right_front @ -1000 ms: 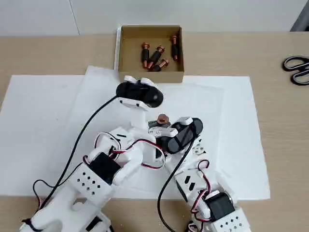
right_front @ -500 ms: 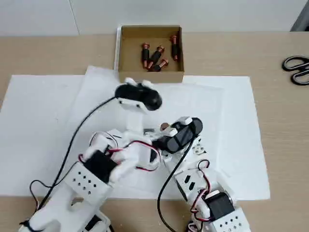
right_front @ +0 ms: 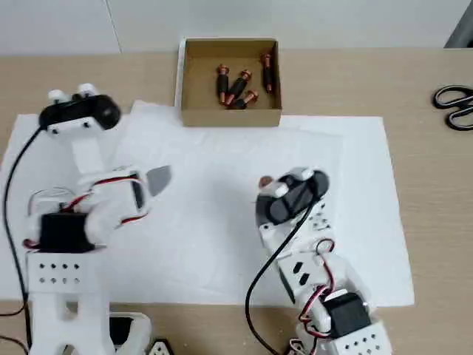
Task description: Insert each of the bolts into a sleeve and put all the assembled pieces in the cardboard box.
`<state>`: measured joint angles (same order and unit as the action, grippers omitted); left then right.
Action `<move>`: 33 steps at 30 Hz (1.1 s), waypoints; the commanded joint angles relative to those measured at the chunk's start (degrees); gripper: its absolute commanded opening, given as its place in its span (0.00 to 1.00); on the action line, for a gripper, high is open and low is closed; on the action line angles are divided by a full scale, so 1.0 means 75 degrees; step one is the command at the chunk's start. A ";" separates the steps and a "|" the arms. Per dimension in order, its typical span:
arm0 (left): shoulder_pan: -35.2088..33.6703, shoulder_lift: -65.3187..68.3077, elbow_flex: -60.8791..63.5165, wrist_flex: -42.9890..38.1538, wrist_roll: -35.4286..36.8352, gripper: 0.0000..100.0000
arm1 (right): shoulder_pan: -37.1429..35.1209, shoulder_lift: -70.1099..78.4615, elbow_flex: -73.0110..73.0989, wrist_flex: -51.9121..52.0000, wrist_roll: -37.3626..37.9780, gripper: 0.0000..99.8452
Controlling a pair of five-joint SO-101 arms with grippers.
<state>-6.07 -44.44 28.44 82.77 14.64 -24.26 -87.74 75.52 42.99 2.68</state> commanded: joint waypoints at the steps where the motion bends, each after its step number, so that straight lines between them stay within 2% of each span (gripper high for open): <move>1: -0.0539 -0.0129 -0.0346 0.0141 -0.0563 0.29 | 0.0100 0.1682 -0.2438 0.0029 -0.0059 0.00; 15: -0.0610 -0.0129 -0.0299 0.0188 -0.0610 0.29 | 0.0240 1.2243 -1.2507 -0.0018 -0.0094 0.00; 19: -0.0610 -0.0129 -0.0029 0.0188 -0.0621 0.29 | 0.0264 1.4998 -1.4851 -0.0779 -0.0094 0.00; 23: -0.0610 -0.0129 0.0064 0.0188 -0.0621 0.29 | 0.0205 1.7284 -1.6738 -0.1354 -0.0082 0.01; 33: -0.0610 -0.0129 0.0100 0.0176 -0.0621 0.29 | -0.0029 2.1468 -2.0993 -0.1366 -0.0082 0.03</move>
<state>-10.37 -44.44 29.49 83.91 10.24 -24.00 69.80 -70.24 34.11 2.68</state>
